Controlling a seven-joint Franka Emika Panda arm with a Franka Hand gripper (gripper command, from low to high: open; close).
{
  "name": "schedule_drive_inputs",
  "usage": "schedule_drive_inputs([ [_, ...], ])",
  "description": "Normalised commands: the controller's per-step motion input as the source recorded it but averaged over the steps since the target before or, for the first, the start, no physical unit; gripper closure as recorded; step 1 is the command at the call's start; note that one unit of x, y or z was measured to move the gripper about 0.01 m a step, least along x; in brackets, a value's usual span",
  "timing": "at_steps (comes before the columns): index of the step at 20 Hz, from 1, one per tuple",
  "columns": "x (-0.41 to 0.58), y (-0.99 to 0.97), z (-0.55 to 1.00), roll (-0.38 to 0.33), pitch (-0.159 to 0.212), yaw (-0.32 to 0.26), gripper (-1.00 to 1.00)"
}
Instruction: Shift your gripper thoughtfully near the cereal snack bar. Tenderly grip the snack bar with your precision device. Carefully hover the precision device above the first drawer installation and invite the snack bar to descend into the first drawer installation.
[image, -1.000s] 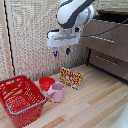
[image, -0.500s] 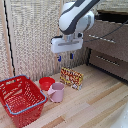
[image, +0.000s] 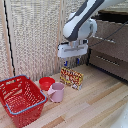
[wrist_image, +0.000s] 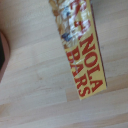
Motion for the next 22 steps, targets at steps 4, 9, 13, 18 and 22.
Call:
schedule_drive_inputs([
  [4, 0.171, -0.03, -0.36, -0.060, -0.027, 0.129, -1.00],
  [9, 0.274, 0.00, -0.36, -0.085, -0.038, 0.151, -1.00],
  [13, 0.209, 0.00, -0.41, -0.104, -0.004, 0.127, -1.00],
  [18, 0.023, -0.01, -0.22, -0.060, 0.014, 0.002, 1.00],
  [22, 0.000, 0.00, 0.00, 0.000, 0.000, -0.074, 1.00],
])
